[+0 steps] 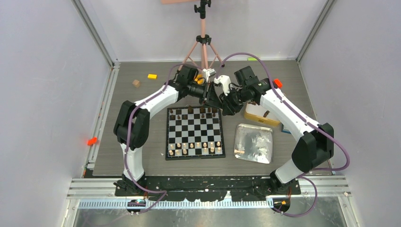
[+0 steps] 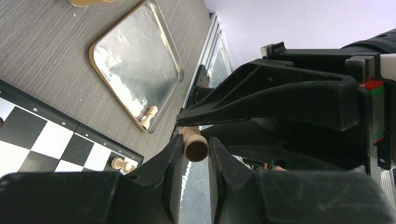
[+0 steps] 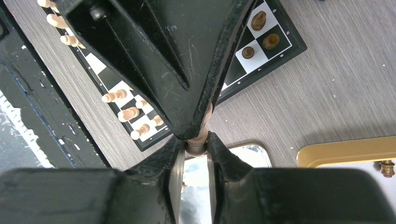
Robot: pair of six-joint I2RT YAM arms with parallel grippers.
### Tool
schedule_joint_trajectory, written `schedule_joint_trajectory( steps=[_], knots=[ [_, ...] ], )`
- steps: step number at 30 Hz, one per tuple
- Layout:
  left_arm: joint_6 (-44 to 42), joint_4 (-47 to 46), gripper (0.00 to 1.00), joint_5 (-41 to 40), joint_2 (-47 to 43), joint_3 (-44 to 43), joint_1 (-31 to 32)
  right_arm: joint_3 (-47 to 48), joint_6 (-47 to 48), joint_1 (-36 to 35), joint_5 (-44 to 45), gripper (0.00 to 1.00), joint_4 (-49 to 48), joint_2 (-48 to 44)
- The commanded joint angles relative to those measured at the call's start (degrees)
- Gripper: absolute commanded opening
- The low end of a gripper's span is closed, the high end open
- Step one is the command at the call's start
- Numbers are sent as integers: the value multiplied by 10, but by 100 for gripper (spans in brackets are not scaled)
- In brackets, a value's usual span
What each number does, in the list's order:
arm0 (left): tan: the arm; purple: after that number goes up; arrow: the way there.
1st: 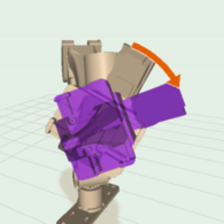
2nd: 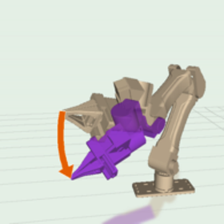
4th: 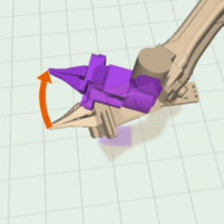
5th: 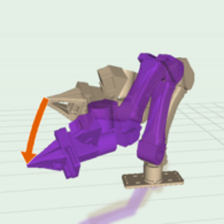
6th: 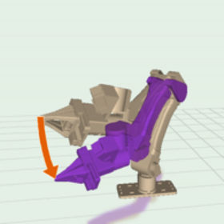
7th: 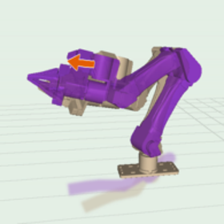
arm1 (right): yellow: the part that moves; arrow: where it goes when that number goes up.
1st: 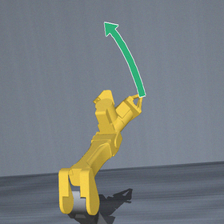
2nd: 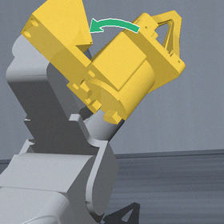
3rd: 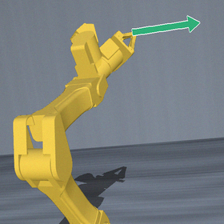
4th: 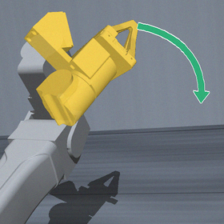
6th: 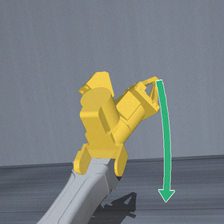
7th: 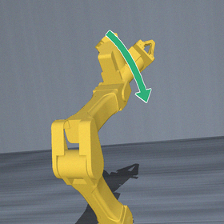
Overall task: Set up the chess pieces on the board
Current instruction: Place the chess piece on the chessboard.
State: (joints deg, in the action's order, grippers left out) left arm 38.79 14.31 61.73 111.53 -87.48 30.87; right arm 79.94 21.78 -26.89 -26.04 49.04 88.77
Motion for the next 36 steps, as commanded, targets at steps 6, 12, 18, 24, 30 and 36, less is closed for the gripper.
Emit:
schedule_joint_trajectory(
  steps=[6,12,18,24,30,36],
  knots=[
    [164,-322,0,31,-67,106,-72,14,-112,80,-99,61,-98,-44],
    [342,-613,0,29,-77,172,-96,9,-236,110,-191,62,-186,-44],
    [416,-726,0,13,-62,192,-99,-30,-425,132,-262,62,-347,-20],
    [417,-736,0,2,-67,195,-99,-66,-520,134,-283,62,-439,1],
    [415,-736,0,-1,-71,198,-99,-91,-598,134,-321,53,-546,20],
    [412,-738,0,-8,-64,199,-99,-114,-657,135,-346,46,-627,24]
  ],
)
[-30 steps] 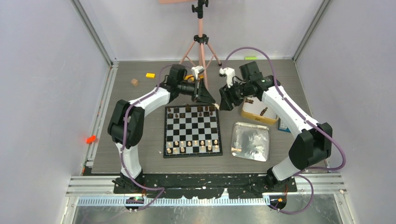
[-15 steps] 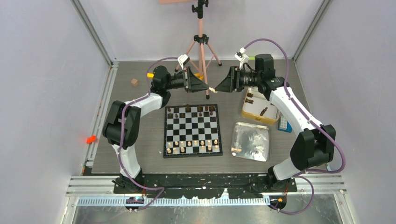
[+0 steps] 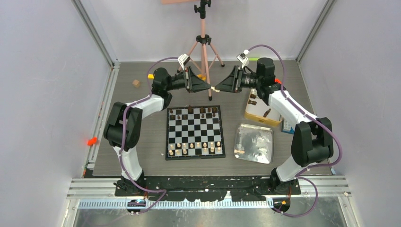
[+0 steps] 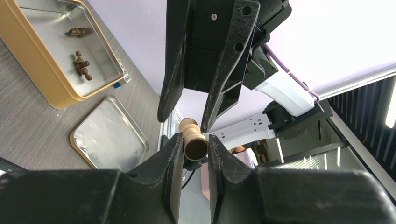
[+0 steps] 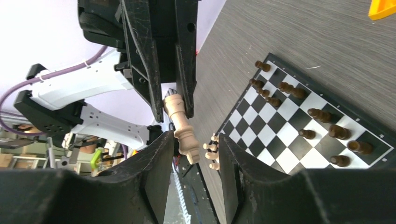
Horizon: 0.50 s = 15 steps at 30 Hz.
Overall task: Set up the chess pieces on the board
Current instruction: Place the chess piece on the chessboard.
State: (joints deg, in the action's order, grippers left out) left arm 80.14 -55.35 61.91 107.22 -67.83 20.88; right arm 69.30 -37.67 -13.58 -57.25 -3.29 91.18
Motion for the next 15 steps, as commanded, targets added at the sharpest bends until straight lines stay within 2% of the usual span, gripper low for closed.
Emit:
schedule_joint_trajectory(
  steps=[1,9,15],
  knots=[
    [-2,-43,0,-12,-20,4,1,-9,-68,1,-37,45,-114,0],
    [0,-58,0,-20,-12,3,1,-18,-127,1,-56,37,-184,13],
    [21,-94,0,-25,-6,3,-1,-28,-130,3,-61,40,-195,21]
  ],
)
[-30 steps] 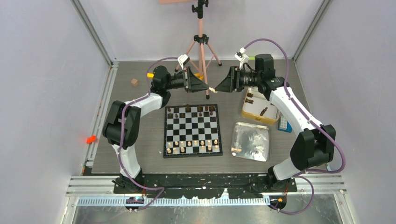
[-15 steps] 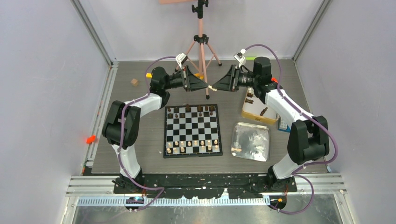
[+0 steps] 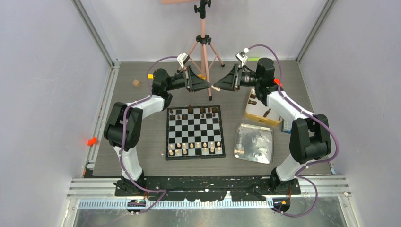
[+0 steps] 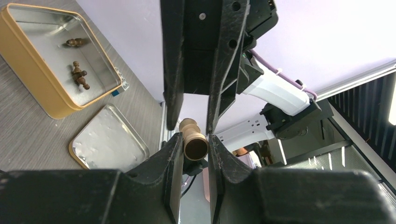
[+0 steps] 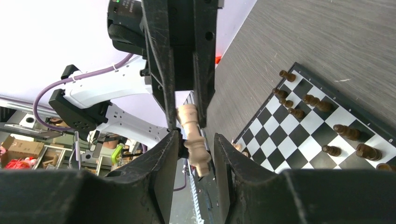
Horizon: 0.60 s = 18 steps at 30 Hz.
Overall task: Set up the chess pieces on the board
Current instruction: Place the chess piece on the chessboard.
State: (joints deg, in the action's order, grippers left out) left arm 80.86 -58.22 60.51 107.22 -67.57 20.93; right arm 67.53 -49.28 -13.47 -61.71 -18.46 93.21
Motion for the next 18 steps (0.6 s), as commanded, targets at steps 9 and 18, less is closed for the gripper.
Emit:
schedule_joint_trajectory(
  steps=[9,18],
  knots=[
    [19,-76,0,-18,-5,7,-8,-16,-7,3,-18,41,-40,-9],
    [0,-73,0,-25,-13,22,-8,-14,-4,4,-20,23,-36,-22]
  ],
)
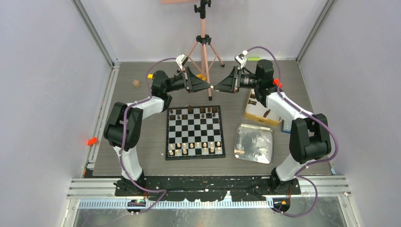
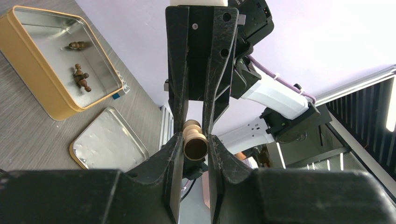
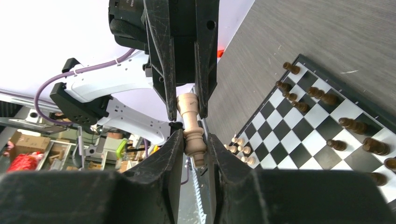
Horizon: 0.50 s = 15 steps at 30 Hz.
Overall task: Set up the chess pieces on the board
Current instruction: Place the chess piece on the chessboard.
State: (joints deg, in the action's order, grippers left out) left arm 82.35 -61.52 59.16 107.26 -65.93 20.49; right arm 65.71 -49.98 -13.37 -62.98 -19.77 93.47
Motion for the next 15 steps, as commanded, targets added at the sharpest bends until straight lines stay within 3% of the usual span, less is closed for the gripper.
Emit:
schedule_joint_trajectory(
  steps=[1,3,8,15],
  knots=[
    [-19,-37,0,-11,-14,9,-4,5,4,5,-8,21,-22,-26],
    [-34,-30,1,-11,-20,15,-4,8,6,9,-8,16,-17,-29],
    [-87,10,22,-7,-41,31,-5,14,33,23,-8,5,19,-45],
    [-216,132,48,9,-94,50,-8,57,167,25,3,1,180,-76]
  ],
)
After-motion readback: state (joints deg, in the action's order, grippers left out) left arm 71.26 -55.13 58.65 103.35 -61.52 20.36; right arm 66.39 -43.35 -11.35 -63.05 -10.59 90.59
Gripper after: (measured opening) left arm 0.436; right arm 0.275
